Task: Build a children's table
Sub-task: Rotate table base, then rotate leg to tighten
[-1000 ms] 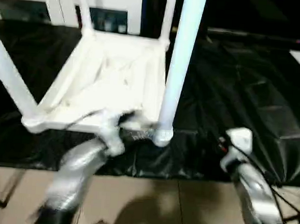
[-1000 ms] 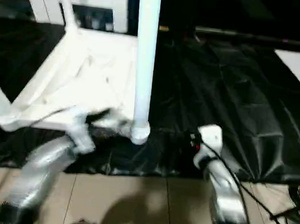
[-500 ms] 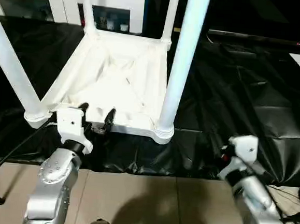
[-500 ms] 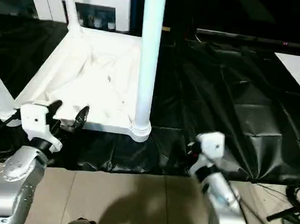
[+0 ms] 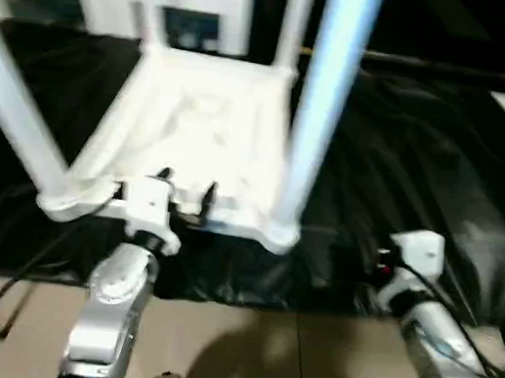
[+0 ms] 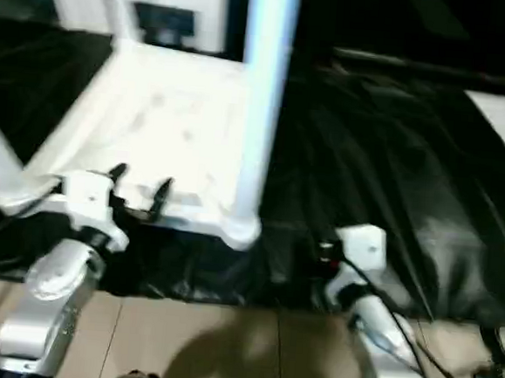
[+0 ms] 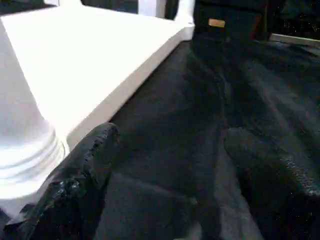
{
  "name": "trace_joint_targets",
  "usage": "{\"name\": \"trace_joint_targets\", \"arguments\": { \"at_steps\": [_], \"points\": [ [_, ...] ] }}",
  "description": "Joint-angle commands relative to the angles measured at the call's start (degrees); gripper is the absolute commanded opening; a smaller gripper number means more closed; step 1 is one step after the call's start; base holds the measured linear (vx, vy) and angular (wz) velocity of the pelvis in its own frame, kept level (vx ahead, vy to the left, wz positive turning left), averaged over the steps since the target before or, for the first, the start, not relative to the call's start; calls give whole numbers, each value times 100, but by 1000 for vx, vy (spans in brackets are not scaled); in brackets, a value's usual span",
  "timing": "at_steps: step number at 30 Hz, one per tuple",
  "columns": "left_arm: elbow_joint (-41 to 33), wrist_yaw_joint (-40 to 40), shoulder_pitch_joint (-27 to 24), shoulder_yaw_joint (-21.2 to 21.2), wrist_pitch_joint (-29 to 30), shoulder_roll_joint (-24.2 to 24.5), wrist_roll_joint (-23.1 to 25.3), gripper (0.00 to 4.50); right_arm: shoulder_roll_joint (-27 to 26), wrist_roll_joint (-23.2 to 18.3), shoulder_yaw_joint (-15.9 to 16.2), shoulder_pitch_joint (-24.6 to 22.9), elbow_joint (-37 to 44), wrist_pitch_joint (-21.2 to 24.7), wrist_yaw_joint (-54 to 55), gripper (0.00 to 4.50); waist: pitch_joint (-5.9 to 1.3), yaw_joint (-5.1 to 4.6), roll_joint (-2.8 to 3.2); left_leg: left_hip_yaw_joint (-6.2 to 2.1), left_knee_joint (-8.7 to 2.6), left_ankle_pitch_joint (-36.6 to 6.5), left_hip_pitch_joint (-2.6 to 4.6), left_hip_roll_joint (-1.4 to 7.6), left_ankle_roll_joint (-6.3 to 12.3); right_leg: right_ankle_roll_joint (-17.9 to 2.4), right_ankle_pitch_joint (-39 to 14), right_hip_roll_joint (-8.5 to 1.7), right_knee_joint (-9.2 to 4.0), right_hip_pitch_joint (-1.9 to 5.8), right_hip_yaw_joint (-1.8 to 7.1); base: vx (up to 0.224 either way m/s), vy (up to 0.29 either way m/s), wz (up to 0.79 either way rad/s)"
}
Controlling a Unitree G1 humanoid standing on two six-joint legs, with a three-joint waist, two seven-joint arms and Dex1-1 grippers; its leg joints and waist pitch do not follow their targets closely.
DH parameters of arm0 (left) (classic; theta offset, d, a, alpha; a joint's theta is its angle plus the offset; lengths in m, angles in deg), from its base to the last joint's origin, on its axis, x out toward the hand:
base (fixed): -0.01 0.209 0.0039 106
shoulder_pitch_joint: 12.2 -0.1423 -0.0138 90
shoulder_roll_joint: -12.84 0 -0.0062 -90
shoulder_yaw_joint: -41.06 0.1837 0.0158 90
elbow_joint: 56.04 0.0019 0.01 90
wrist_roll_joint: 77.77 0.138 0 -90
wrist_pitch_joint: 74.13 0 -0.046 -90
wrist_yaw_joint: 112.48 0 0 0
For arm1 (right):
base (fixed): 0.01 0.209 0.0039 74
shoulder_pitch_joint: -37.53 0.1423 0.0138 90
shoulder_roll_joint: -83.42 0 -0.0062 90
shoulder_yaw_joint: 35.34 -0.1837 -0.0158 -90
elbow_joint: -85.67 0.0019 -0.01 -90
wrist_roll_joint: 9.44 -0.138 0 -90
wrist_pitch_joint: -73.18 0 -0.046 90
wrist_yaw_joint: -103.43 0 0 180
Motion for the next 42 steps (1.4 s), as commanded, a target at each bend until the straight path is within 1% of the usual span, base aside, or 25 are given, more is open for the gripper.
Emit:
{"name": "trace_joint_targets", "arguments": {
  "at_steps": [1, 2, 4, 9, 10, 11, 12, 13, 14, 15, 16, 17, 18, 19, 20, 21, 22, 23, 24, 25, 28, 32, 36, 39, 42],
  "points": [
    [-54, 20, -6, 77, 83, -69, 24, 445, 44, 35, -111, -89, 92, 76, 88, 381, -283, -81, 64, -122, -510, -2784, 321, 365, 233, -1049, -1451, -138, -298, 10, 233, 113, 5, 12],
    [-55, 17, -5, 82, 84, -72, 26, 445, 47, 37, -110, -92, 96, 79, 90, 381, -299, -68, 64, -85, -490, -2489, 267, 330, 350, -1126, -1127, -141, -265, 69, 258, 125, 4, 2],
    [-59, -10, -9, 125, 74, -83, 14, 445, 80, 52, -123, -86, 88, 74, 93, 381, -412, -39, 32, 17, -279, -726, 63, 141, 1009, -1160, 203, -125, -123, 333, 268, 124, 5, 0],
    [-178, 14, -109, 70, 132, -33, -55, 445, 187, 110, 16, -137, 164, 64, -81, 381, -434, -47, 44, -26, -49, 624, 30, 9, 1791, -1108, 966, 6, 29, 435, 202, 110, -7, 3],
    [-197, 27, -120, 43, 147, -40, -76, 445, 248, 234, 85, -148, 184, 46, -81, 381, -365, 19, -67, -138, 101, 877, -353, -198, 2218, -838, 1209, -36, -61, 674, 37, 68, -14, 9],
    [-199, 28, -122, 40, 149, -41, -77, 445, 250, 239, 88, -148, 185, 45, -81, 381, -375, 32, 72, -146, 120, 889, -405, -219, 2280, -628, 1142, -146, -132, 771, -29, 60, -9, 37],
    [-213, 40, -135, 6, 169, -44, -82, 445, 262, 270, 111, -148, 188, 44, -59, 381, -343, 13, 109, -268, 204, 928, -493, -244, 2434, -196, 992, -240, -202, 867, -199, 60, -9, 37],
    [-229, 42, -152, -15, 173, -40, -90, 445, 176, 102, 5, -114, 165, 187, 14, 381, -328, 11, 140, -334, 185, 961, -374, -236, 2409, -103, 797, -194, -229, 836, -279, 81, -9, 64],
    [-245, 60, -170, -32, 179, -34, -82, 445, 169, 70, -32, -82, 138, 228, 42, 381, -364, -193, 298, -565, 83, 961, 397, 153, 2388, -289, -14, 121, 105, 316, -272, 155, -88, 38],
    [-258, 62, -185, -43, 171, -26, -90, 445, 182, 75, -44, -61, 113, 234, 43, 381, -340, -351, 198, -1120, -72, 896, 901, 670, 2936, -474, -1052, 170, 643, -263, -112, 155, -88, 38],
    [-274, 65, -200, -57, 174, -24, -108, 445, 204, 101, -42, -52, 90, 200, 30, 381, -296, -317, 159, -1212, -32, 1297, 929, 804, 3334, -287, -1141, 61, 913, -567, 141, 122, -119, 4],
    [-283, 76, -207, -64, 182, -23, -109, 445, 224, 129, -34, -52, 73, 164, 15, 381, -281, -274, 124, -1149, -3, 1309, 884, 810, 3340, -172, -1014, 6, 963, -663, 262, 10, -87, 7],
    [-284, 81, -206, -68, 189, -19, -114, 445, 229, 128, -34, -50, 60, 152, 9, 381, -164, -191, 14, -813, -42, 585, 620, 625, 2899, -188, -514, -125, 720, -596, 498, 10, -87, 7],
    [-292, 75, -210, -69, 185, -18, -127, 445, 227, 116, -35, -56, 66, 143, 1, 381, -147, -174, -113, -608, 7, 32, 441, 338, 2470, -226, -253, -198, 356, -418, 635, -12, -115, 12],
    [-305, 70, -214, -67, 185, -17, -138, 445, 227, 107, -33, -64, 77, 133, -11, 381, -123, 96, -331, -194, 485, -671, -73, -386, 1721, -32, -1178, -483, -178, 214, 1138, -10, -103, 10],
    [-317, 58, -213, -62, 181, -16, -151, 445, 233, 112, -22, -73, 86, 113, -29, 381, -114, 196, -336, -324, 585, -470, -204, -240, 1116, -225, -1769, -790, -266, 434, 1309, -10, -103, 10],
    [-320, 34, -201, -57, 202, -10, -161, 445, 230, 127, -15, -78, 93, 102, -40, 381, -115, 213, -285, -368, 280, 173, -211, -201, 686, -21, -1208, -485, -82, 389, 1028, 4, -83, -2],
    [-317, 26, -196, -57, 210, -8, -161, 445, 227, 132, -16, -76, 93, 102, -40, 381, -142, 171, -242, -354, 133, 441, -169, -157, 511, 39, -694, -339, -5, 324, 900, 10, -57, -17],
    [-307, -59, -192, -65, 153, -2, -222, 445, 219, 170, -9, -50, 84, 117, -20, 381, -185, 77, -93, -400, -73, 434, -91, -4, 255, -2, 489, -142, 128, 170, 669, 10, -57, -17],
    [-318, -193, -188, -31, 227, 56, -283, 445, 233, 186, -1, -39, 82, 124, -28, 381, -222, 84, -55, -390, -67, 269, -4, 50, 236, -67, 764, -148, 167, 96, 702, 0, 0, 0],
    [-255, -747, -110, 101, 322, 287, -447, 445, 372, 207, 35, -16, 65, 102, -145, 381, -346, 13, -24, -427, -55, 790, 19, 149, 75, -743, 2232, -58, 354, 68, 612, 0, 0, 0],
    [-28, -1686, 123, 254, 448, 712, -779, 445, 662, 128, 46, 2, 34, 94, -532, 381, -264, 9, 11, -371, -174, -534, 54, 198, 25, -1173, 872, -130, 195, -17, 626, -14, 42, 0],
    [482, -3295, 630, 751, 546, 1624, -770, 445, 1265, 97, 167, 9, 34, -30, -1336, 381, -211, 18, -8, -252, -284, -1587, 88, 242, 104, -1218, -750, -219, 60, -105, 685, -42, 18, 2],
    [1006, -4126, 1116, 1059, 567, 1995, -618, 445, 1740, -6, 283, -51, 172, 33, -1992, 381, -222, 23, -29, -206, -305, -1671, 75, 251, 46, -1146, -1232, -245, 15, -119, 708, 0, 0, 0],
    [1610, -4846, 1658, 1287, 449, 2089, -634, 445, 2154, -28, 444, -95, 264, 109, -2525, 381, -288, 75, 12, -144, -264, -1353, 92, 273, 104, -1271, -722, -267, 64, -135, 727, 0, 0, 0]
  ]
}}
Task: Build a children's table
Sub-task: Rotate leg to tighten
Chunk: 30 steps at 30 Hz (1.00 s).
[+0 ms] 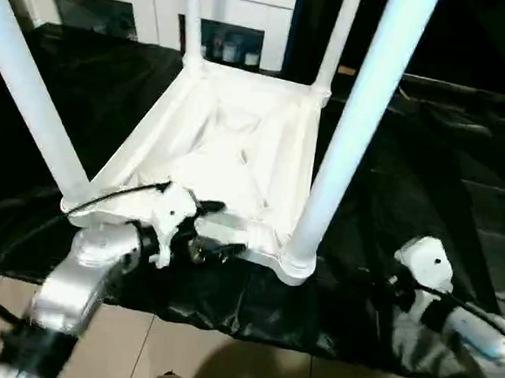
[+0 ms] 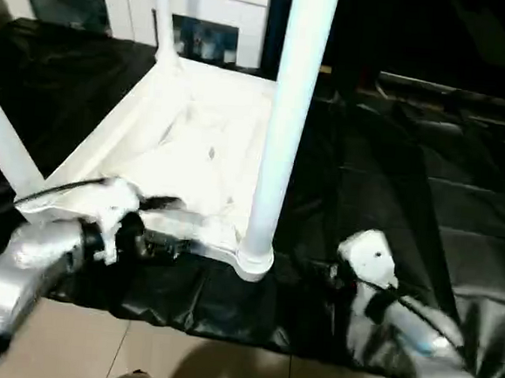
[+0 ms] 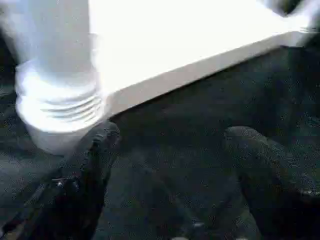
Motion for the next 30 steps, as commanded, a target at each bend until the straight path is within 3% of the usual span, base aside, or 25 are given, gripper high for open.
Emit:
{"name": "trace_joint_targets", "arguments": {
  "at_steps": [1, 2, 4, 5, 9, 10, 11, 12, 13, 16, 18, 20, 24, 26, 27, 30],
  "points": [
    [409, -583, 346, 215, -121, 6, 29, 430, 247, -81, 130, -56, 181, 104, -451, 381, -310, 17, 46, -91, -522, -1195, 79, 347, 168, -1153, -526, -473, -470, 82, 228, 0, 0, 0],
    [524, -687, 441, 270, -171, 15, 69, 419, 319, -73, 172, -79, 197, 97, -552, 381, -329, 26, 36, -91, -510, -1113, 77, 355, 181, -1193, -375, -473, -442, 98, 221, 0, 0, 0],
    [873, -974, 726, 423, -292, 39, 167, 408, 486, -86, 258, -140, 263, 121, -788, 381, -380, 49, 71, -89, -461, -733, 42, 366, 313, -1352, 355, -497, -366, 131, 213, 0, 0, 0],
    [1118, -1203, 925, 524, -318, 59, 207, 399, 559, -124, 283, -172, 325, 160, -900, 381, -377, 50, 47, -76, -453, -665, 48, 357, 367, -1373, 447, -486, -378, 122, 210, 0, 0, 0],
    [1856, -1841, 1468, 802, -447, 46, 391, 363, 641, -238, 279, -199, 470, 254, -1015, 381, -443, 68, 83, -63, -374, -211, -4, 330, 572, -1550, 1185, -473, -298, 149, 194, 0, 0, 0],
    [2049, -1968, 1580, 849, -437, 23, 422, 353, 648, -245, 280, -198, 486, 265, -1026, 381, -458, 82, 115, -63, -366, -247, 6, 335, 580, -1582, 1163, -473, -287, 139, 195, 0, 0, 0],
    [2164, -2032, 1640, 871, -435, 7, 438, 341, 651, -243, 281, -197, 491, 268, -1035, 381, -442, 77, 95, -60, -383, -376, 0, 351, 565, -1620, 1033, -488, -308, 139, 191, 0, 0, 0],
    [2358, -2074, 1741, 924, -516, -21, 514, 331, 648, -244, 277, -203, 515, 271, -1030, 381, -456, 88, 158, -71, -381, -434, 3, 358, 534, -1648, 969, -497, -299, 143, 186, 0, 0, 0],
    [2490, -2097, 1809, 962, -584, -37, 570, 324, 643, -243, 273, -207, 534, 274, -1026, 381, -443, 78, 129, -61, -391, -495, 3, 355, 532, -1647, 874, -492, -332, 139, 189, 0, 0, 0],
    [2861, -2100, 2025, 981, -766, -138, 631, 297, 629, -270, 245, -233, 584, 301, -1006, 381, -467, 108, 192, -64, -397, -706, 16, 376, 430, -1694, 619, -514, -342, 144, 194, 0, 0, 0],
    [3110, -2132, 2173, 999, -872, -190, 688, 287, 627, -275, 249, -255, 600, 305, -1001, 381, -477, 127, 181, -60, -397, -692, 19, 386, 405, -1713, 719, -508, -332, 146, 193, 0, 0, 0],
    [3261, -2196, 2248, 1025, -928, -207, 729, 267, 624, -276, 251, -266, 616, 317, -1002, 381, -491, 149, 209, -65, -393, -668, 14, 391, 403, -1724, 818, -511, -318, 150, 189, 0, 0, 0],
    [3798, -2236, 2474, 1062, -1234, -295, 923, 244, 608, -269, 271, -275, 650, 340, -992, 381, -504, 205, 209, -51, -382, -656, 19, 382, 420, -1678, 814, -510, -329, 147, 198, 0, 0, 0],
    [4079, -2161, 2573, 1057, -1431, -357, 1024, 209, 604, -264, 282, -275, 659, 340, -989, 381, -514, 233, 210, -50, -379, -658, 14, 380, 416, -1647, 777, -508, -328, 150, 197, 0, 0, 0],
    [4206, -2113, 2613, 1061, -1521, -382, 1078, 204, 600, -261, 292, -278, 668, 341, -987, 381, -527, 262, 248, -59, -373, -660, 16, 389, 404, -1619, 759, -519, -326, 147, 196, 0, 0, 0],
    [4315, -2073, 2649, 1066, -1585, -404, 1124, 191, 600, -254, 305, -285, 682, 340, -988, 381, -535, 276, 243, -58, -381, -685, 17, 398, 381, -1604, 818, -515, -319, 140, 191, 0, 0, 0]
  ]
}}
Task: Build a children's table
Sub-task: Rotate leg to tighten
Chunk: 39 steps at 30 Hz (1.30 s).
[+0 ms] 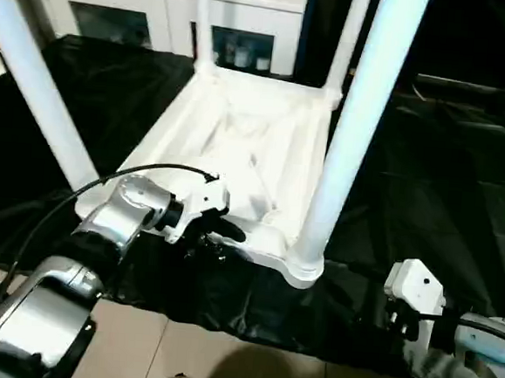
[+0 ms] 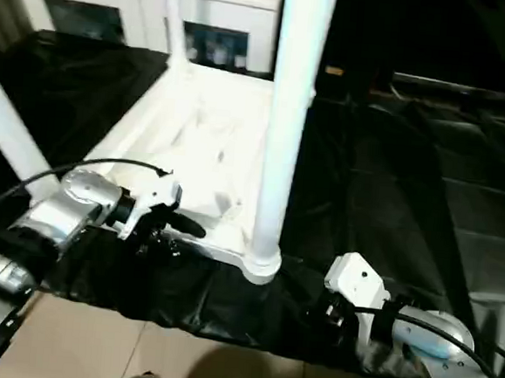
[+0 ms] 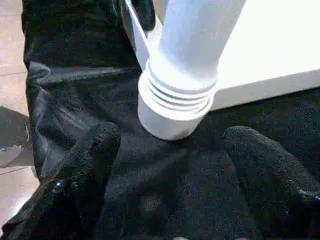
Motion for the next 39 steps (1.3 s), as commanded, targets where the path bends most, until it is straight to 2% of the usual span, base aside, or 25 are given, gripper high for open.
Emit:
{"name": "trace_joint_targets", "arguments": {
  "at_steps": [1, 6, 7, 15, 16, 20, 22, 24, 25, 27, 28, 29, 30, 31, 33, 34, 35, 36, 37, 39],
  "points": [
    [109, 53, 136, 40, -81, -12, 110, 178, 12, -61, 1, -54, 85, 39, -7, 381, -387, 29, -9, -115, -381, -719, 95, 361, 338, -1582, 803, -515, -338, 236, 194, 0, 0, 0],
    [287, -12, 219, -14, -148, -96, 117, 145, -5, -67, -1, -63, 85, 56, -4, 381, -381, 72, 0, -111, -386, -762, 94, 357, 300, -1582, 749, -513, -345, 232, 198, 0, 0, 0],
    [310, -71, 230, -35, -148, -124, 87, 126, -18, -70, 14, -69, 101, 72, 2, 381, -384, 83, 19, -118, -384, -754, 94, 365, 297, -1592, 790, -521, -339, 227, 199, 0, 0, 0],
    [561, -187, 287, -38, -280, -209, 174, 76, -36, -198, -5, -99, 204, 204, -41, 381, -376, 101, 3, -119, -396, -827, 96, 368, 286, -1550, 711, -524, -353, 232, 202, 0, 0, 0],
    [563, -189, 287, -40, -280, -211, 172, 67, -38, -204, -6, -98, 204, 208, -43, 409, -379, 101, 3, -117, -395, -816, 96, 368, 290, -1552, 722, -526, -354, 234, 203, 0, 0, 0],
    [607, -162, 205, -83, -177, -208, 200, 34, -116, -329, -37, 37, 145, 331, -60, 435, -367, 96, -37, -110, -399, -737, 86, 372, 353, -1566, 773, -522, -348, 228, 198, 0, 0, 0],
    [577, -109, 147, -114, -102, -201, 188, 19, -158, -330, -34, 105, 91, 342, -35, 449, -363, 68, -24, -111, -406, -770, 79, 367, 339, -1580, 692, -527, -347, 222, 187, 0, 0, 0],
    [296, -109, -93, -121, 119, -158, 157, 12, -223, -362, 2, 229, -17, 322, -25, 450, -332, 22, -82, -105, -433, -864, 76, 377, 332, -1564, 410, -544, -381, 227, 193, 0, 0, 0],
    [172, -107, -194, -85, 211, -123, 183, 4, -266, -332, 13, 282, -85, 279, 27, 450, -339, 25, -62, -113, -433, -867, 83, 385, 321, -1567, 359, -559, -373, 226, 196, 0, 0, 0],
    [-401, 104, -598, 32, 480, -1, 308, 4, -455, -116, 72, 560, -462, 197, 305, 450, -320, -43, -121, -100, -457, -835, 66, 380, 292, -1529, 175, -547, -384, 209, 182, 0, 0, 0],
    [-401, 104, -598, 32, 480, -1, 308, 4, -455, -116, 72, 560, -462, 197, 305, 450, -320, -43, -121, -100, -457, -835, 66, 380, 292, -1529, 175, -547, -384, 209, 182, 0, 0, 0],
    [-680, 293, -753, -27, 700, -14, 263, 4, -521, -30, 128, 682, -626, 161, 369, 450, -315, -65, -87, -88, -461, -885, 80, 372, 272, -1516, 10, -538, -408, 190, 182, 0, 0, 0],
    [-953, 483, -880, -138, 916, -75, 172, 4, -593, 45, 178, 805, -783, 122, 415, 450, -298, -85, -149, -75, -465, -948, 85, 380, 255, -1511, -143, -536, -420, 180, 187, 0, 0, 0],
    [-1022, 531, -908, -163, 966, -95, 159, 4, -615, 62, 184, 843, -834, 114, 426, 450, -287, -87, -170, -61, -472, -945, 89, 376, 257, -1468, -304, -533, -439, 174, 186, 0, 0, 0],
    [-1161, 588, -968, -193, 1040, -115, 136, 4, -654, 79, 195, 908, -910, 145, 450, 450, -290, -75, -137, -44, -467, -992, 106, 382, 239, -1403, -479, -530, -448, 152, 199, 0, 0, 0],
    [-1437, 737, -1082, -261, 1221, -162, 100, 4, -679, 168, 259, 1033, -1058, 107, 438, 450, -288, -83, -202, -38, -473, -945, 97, 379, 243, -1363, -487, -524, -444, 162, 197, 0, 0, 0],
    [-1678, 827, -1183, -297, 1325, -188, 91, 4, -713, 210, 314, 1141, -1191, 109, 419, 450, -281, -92, -212, -37, -475, -931, 86, 384, 250, -1355, -485, -525, -436, 159, 193, 0, 0, 0],
    [-1831, 880, -1248, -317, 1388, -201, 90, 4, -734, 231, 349, 1209, -1275, 110, 406, 450, -283, -107, -182, -38, -478, -902, 84, 380, 262, -1335, -520, -527, -443, 149, 185, 0, 0, 0],
    [-2075, 939, -1351, -314, 1499, -214, 77, 4, -779, 274, 408, 1341, -1458, 53, 392, 450, -297, -121, -227, -31, -462, -823, 76, 377, 291, -1330, -455, -537, -424, 160, 189, 0, 0, 0],
    [-2340, 1003, -1456, -291, 1648, -228, 68, 4, -840, 304, 476, 1518, -1704, -47, 339, 450, -284, -145, -223, -12, -455, -727, 74, 362, 342, -1319, -378, -512, -440, 134, 192, 0, 0, 0]
  ]
}}
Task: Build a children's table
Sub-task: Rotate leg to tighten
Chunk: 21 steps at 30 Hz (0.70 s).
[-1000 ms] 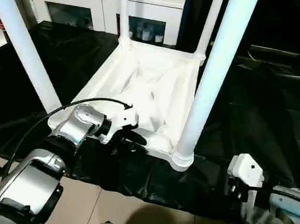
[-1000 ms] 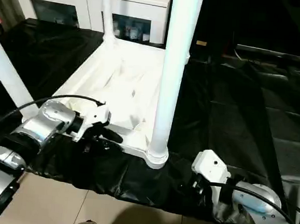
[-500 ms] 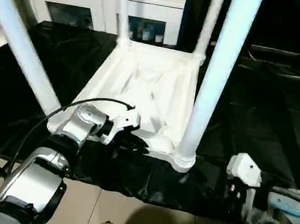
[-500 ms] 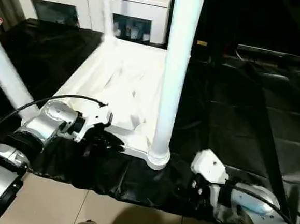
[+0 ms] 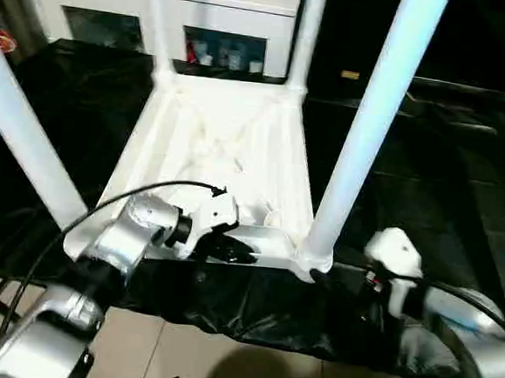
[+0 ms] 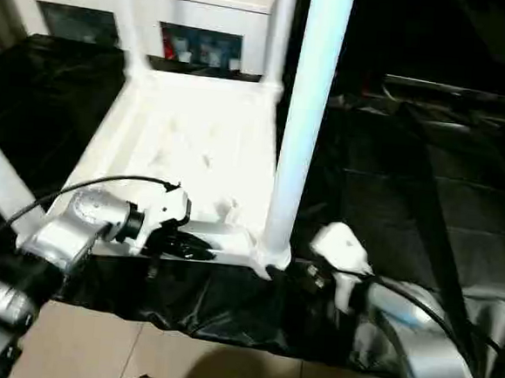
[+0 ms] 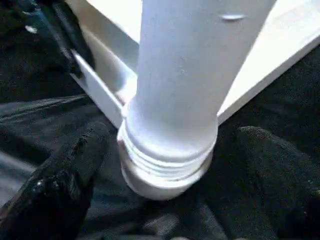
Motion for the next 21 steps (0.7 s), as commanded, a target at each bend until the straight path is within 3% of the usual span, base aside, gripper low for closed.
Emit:
{"name": "trace_joint_targets", "arguments": {
  "at_steps": [1, 2, 3, 4, 9, 17, 21],
  "points": [
    [-37, 171, -262, 7, 269, -65, -25, 4, -47, 91, 84, 196, -280, -138, -86, 450, -271, 15, -135, -103, -425, -674, 48, 320, 381, -1305, -314, -482, -431, 151, 192, 0, 0, 0],
    [-120, 213, -303, 55, 323, -58, 29, 4, -97, 123, 130, 324, -458, -195, -135, 450, -272, 3, -179, -96, -423, -632, 43, 320, 411, -1308, -231, -481, -423, 157, 192, 0, 0, 0],
    [-164, 258, -327, 95, 330, -53, 87, 4, -138, 175, 176, 439, -622, -248, -151, 450, -273, -24, -155, -104, -430, -611, 27, 311, 432, -1356, -209, -490, -415, 152, 175, 0, 0, 0],
    [-154, 362, -320, 126, 297, -63, 177, 1, -195, 226, 218, 592, -841, -290, -163, 434, -264, -41, -184, -93, -422, -636, 34, 310, 445, -1355, -231, -476, -429, 148, 180, 0, 0, 0],
    [-408, 439, -358, 137, 526, -47, 168, 0, -359, 187, 230, 912, -1320, -475, -235, 406, -241, -52, -192, -96, -459, -822, 60, 331, 379, -1367, -455, -487, -448, 122, 181, 0, 0, 0],
    [-386, 392, -325, 104, 549, 7, 196, 0, -484, 112, 201, 1099, -1715, -685, -407, 342, -220, -78, -247, -90, -470, -891, 53, 329, 342, -1335, -574, -494, -470, 128, 197, 0, 0, 0],
    [-362, 374, -292, 108, 593, 45, 178, 0, -572, 79, 183, 1163, -1878, -781, -465, 312, -197, -97, -247, -96, -494, -1034, 58, 329, 300, -1306, -843, -490, -497, 110, 197, 0, 0, 0]
  ]
}}
